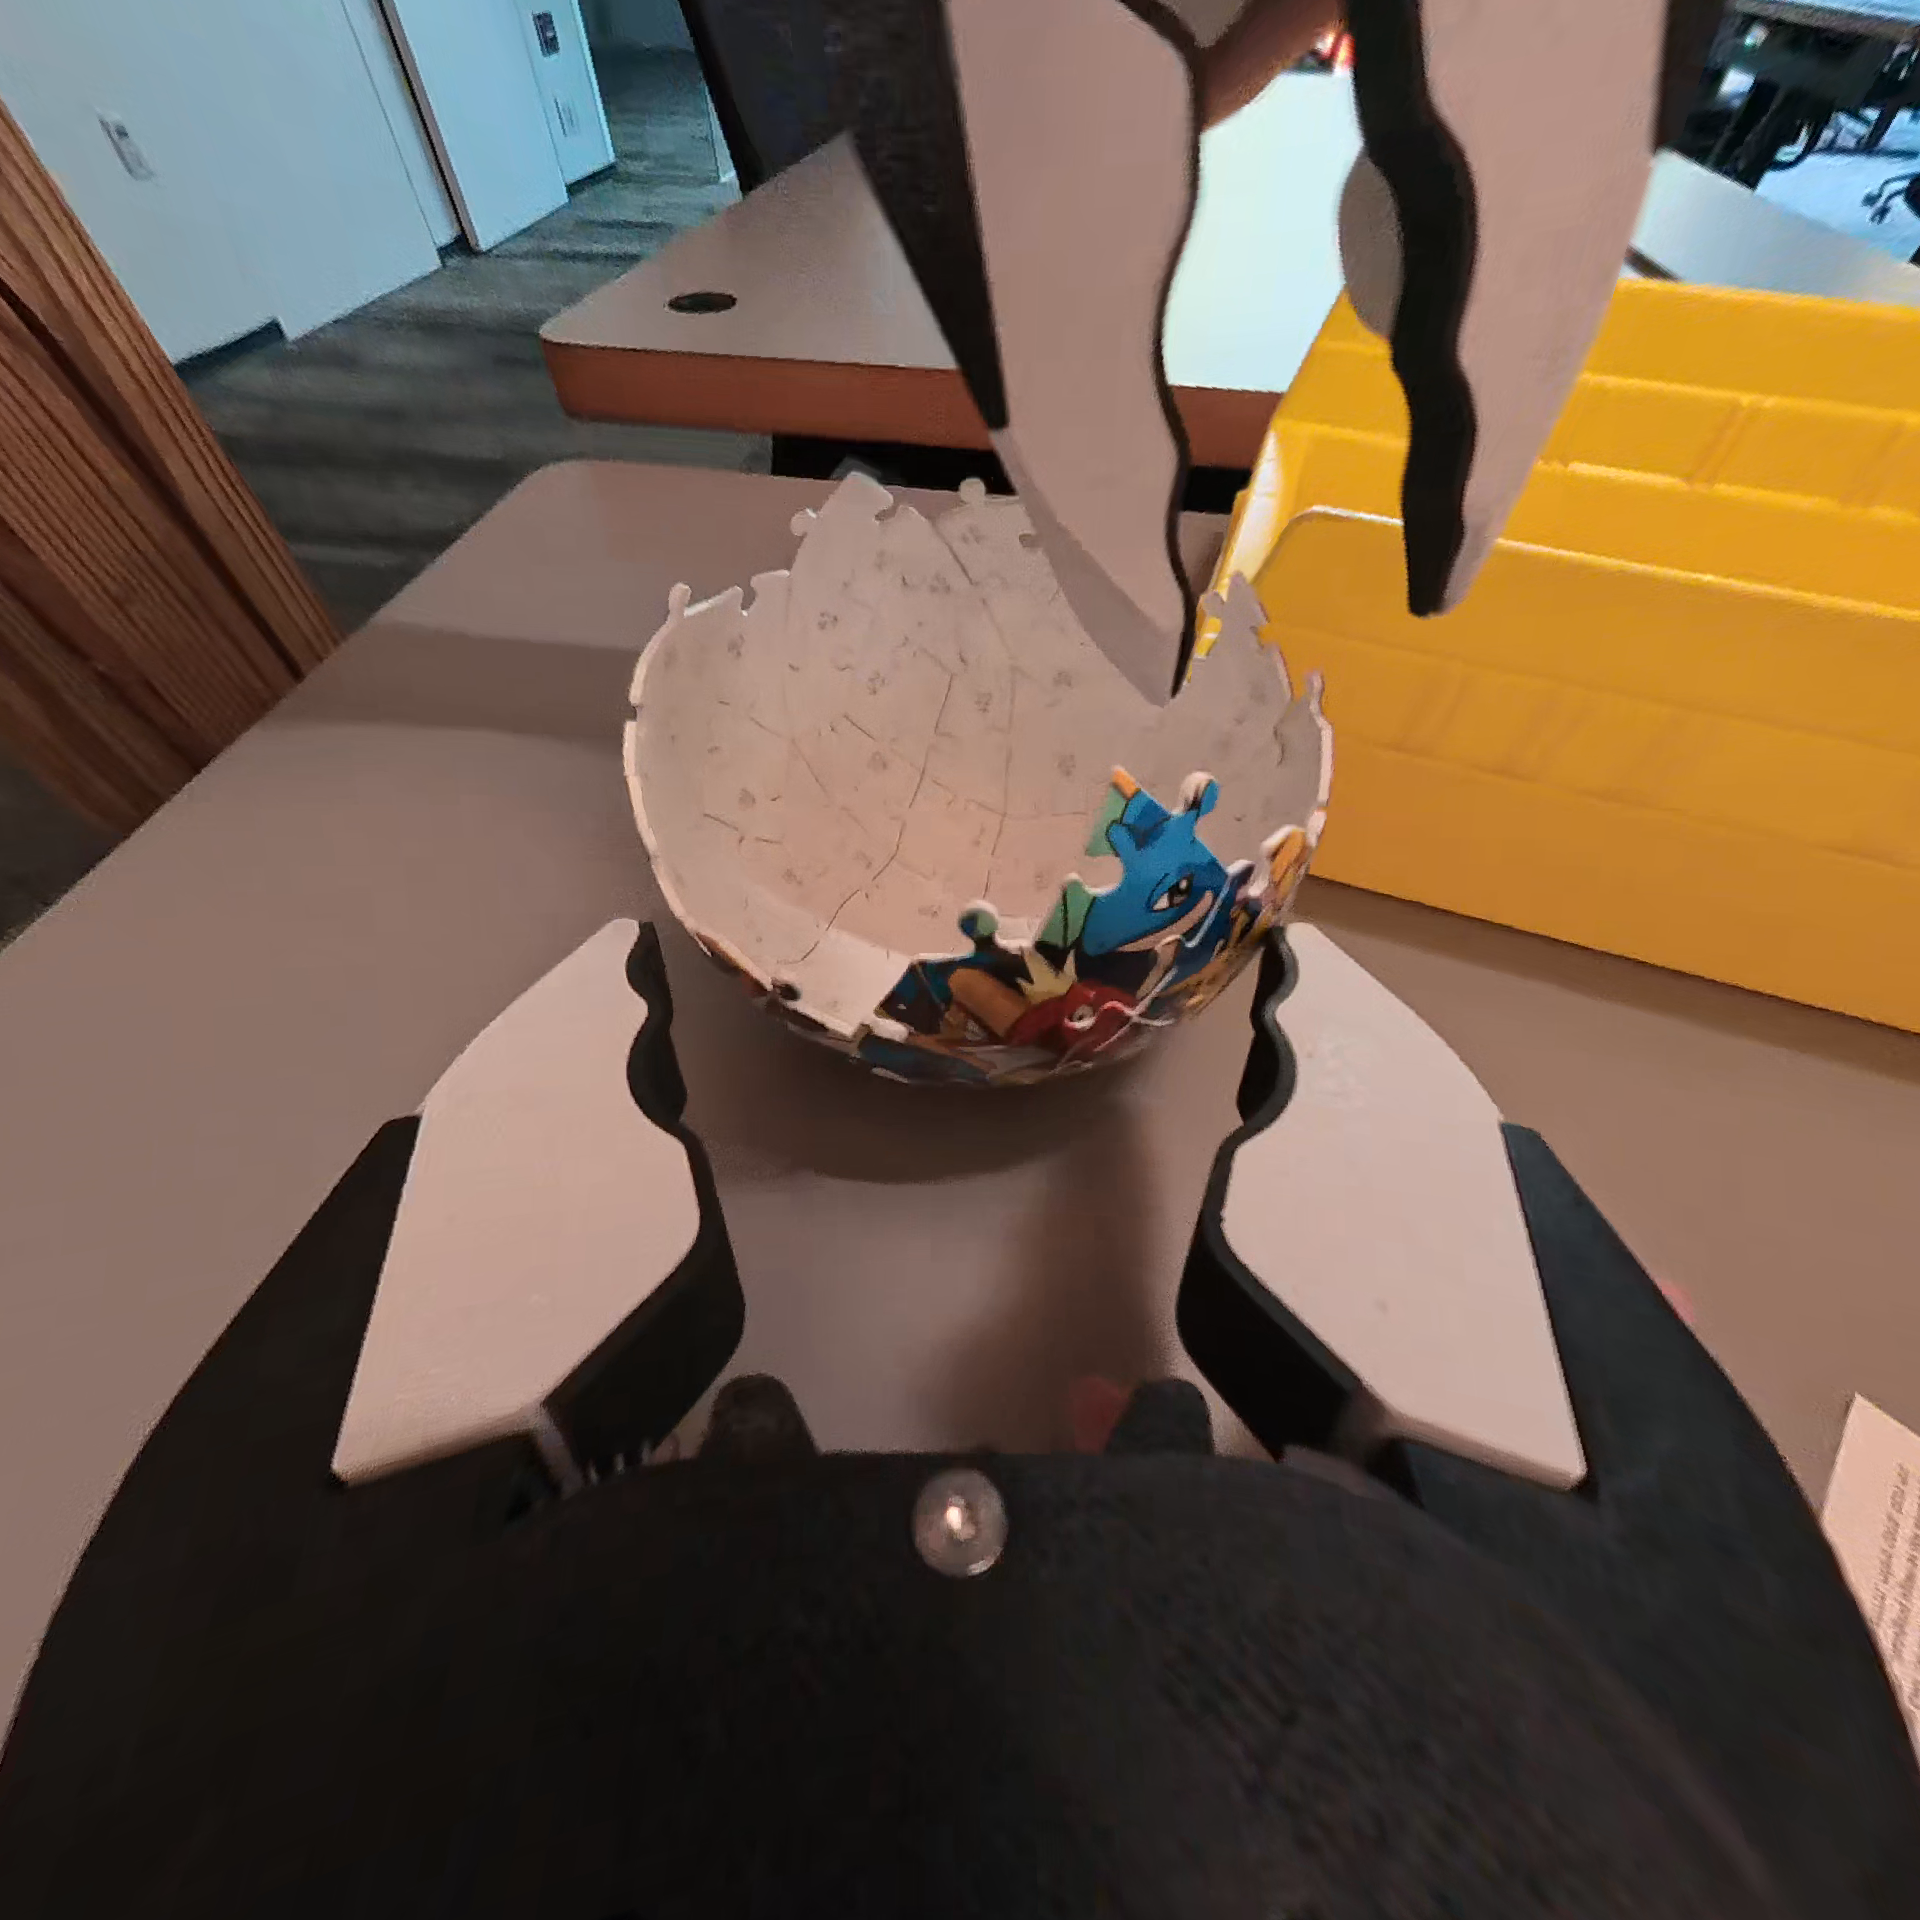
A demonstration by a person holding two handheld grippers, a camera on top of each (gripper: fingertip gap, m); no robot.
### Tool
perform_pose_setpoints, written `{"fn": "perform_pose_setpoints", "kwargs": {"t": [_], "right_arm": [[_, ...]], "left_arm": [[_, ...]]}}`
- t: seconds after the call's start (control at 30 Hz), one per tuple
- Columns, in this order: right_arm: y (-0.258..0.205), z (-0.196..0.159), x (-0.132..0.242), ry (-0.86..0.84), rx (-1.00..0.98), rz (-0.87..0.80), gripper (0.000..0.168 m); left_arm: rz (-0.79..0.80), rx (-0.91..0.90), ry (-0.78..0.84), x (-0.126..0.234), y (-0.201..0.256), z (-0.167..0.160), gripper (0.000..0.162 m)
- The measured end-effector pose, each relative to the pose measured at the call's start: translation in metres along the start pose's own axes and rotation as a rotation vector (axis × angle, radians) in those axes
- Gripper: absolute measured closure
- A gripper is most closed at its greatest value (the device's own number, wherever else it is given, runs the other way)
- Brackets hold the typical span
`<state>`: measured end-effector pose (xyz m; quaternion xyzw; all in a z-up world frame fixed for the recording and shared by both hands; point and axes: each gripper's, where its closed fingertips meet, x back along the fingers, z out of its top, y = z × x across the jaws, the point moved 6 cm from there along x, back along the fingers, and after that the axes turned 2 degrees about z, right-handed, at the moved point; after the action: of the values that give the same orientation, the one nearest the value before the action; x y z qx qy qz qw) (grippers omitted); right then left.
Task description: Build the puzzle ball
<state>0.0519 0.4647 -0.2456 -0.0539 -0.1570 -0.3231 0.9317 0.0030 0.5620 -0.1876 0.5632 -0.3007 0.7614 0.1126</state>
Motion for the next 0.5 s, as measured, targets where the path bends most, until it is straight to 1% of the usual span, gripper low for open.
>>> {"fn": "perform_pose_setpoints", "kwargs": {"t": [0.17, 0.27, 0.37, 0.43, 0.5], "right_arm": [[0.001, -0.004, -0.004, -0.064, 0.046, -0.006, 0.06], [-0.003, -0.005, -0.005, -0.07, 0.07, -0.003, 0.057], [-0.007, -0.001, -0.006, -0.035, 0.08, 0.011, 0.055], [-0.009, 0.001, -0.008, -0.016, 0.088, 0.017, 0.054], [-0.011, 0.0, -0.011, -0.032, 0.104, 0.015, 0.051]], "left_arm": [[-0.093, -0.05, -0.167, -0.015, -0.004, -0.003, 0.12], [-0.081, -0.088, -0.225, -0.022, -0.005, -0.004, 0.125], [-0.098, -0.098, -0.259, -0.02, -0.002, -0.003, 0.133], [-0.109, -0.102, -0.289, -0.016, 0.001, -0.005, 0.134], [-0.133, -0.1, -0.308, -0.01, 0.006, -0.008, 0.136]]}}
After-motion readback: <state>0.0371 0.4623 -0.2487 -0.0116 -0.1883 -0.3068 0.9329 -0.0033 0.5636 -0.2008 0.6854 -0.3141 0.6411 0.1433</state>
